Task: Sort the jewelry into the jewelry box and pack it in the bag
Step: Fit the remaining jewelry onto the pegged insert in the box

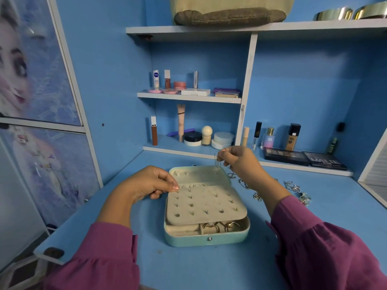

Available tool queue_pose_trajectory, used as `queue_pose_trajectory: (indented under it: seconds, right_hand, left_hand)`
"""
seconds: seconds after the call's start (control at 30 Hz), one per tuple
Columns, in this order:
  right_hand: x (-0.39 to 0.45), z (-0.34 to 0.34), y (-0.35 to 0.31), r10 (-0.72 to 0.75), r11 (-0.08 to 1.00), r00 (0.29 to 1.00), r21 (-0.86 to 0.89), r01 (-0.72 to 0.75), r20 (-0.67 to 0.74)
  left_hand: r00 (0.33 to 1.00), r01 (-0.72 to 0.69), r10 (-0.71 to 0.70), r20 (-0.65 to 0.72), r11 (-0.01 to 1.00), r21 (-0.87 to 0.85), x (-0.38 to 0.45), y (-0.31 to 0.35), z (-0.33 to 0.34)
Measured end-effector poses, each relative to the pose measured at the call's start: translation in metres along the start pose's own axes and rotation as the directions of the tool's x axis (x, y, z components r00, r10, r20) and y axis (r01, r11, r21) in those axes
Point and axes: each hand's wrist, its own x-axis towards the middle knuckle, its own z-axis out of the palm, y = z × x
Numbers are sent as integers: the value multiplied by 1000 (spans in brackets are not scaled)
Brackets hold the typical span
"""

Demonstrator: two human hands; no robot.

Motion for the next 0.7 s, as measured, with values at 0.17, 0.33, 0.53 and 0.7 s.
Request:
queue_pose_trajectory:
  seconds: [0.17,0.33,0.53,0.7]
  right_hand:
    - [7,18,-6,-19,1000,999,24,17,50]
    - [11,32,-4,-5,1000,993,-2,6,114]
    - [10,38,-13,-42,999,980,19,39,194]
    - [11,41,-12,-18,998,974,57,5,228]
  left_hand:
    - [993,-14,11,118,1000,26,-2,2,2]
    - [986,5,-16,168,998,66,-4,3,-1]
    - [961,-200,166,-222,970,-141,17,13,9]
    - [936,-264,227,-268,959,-108,31,23,26]
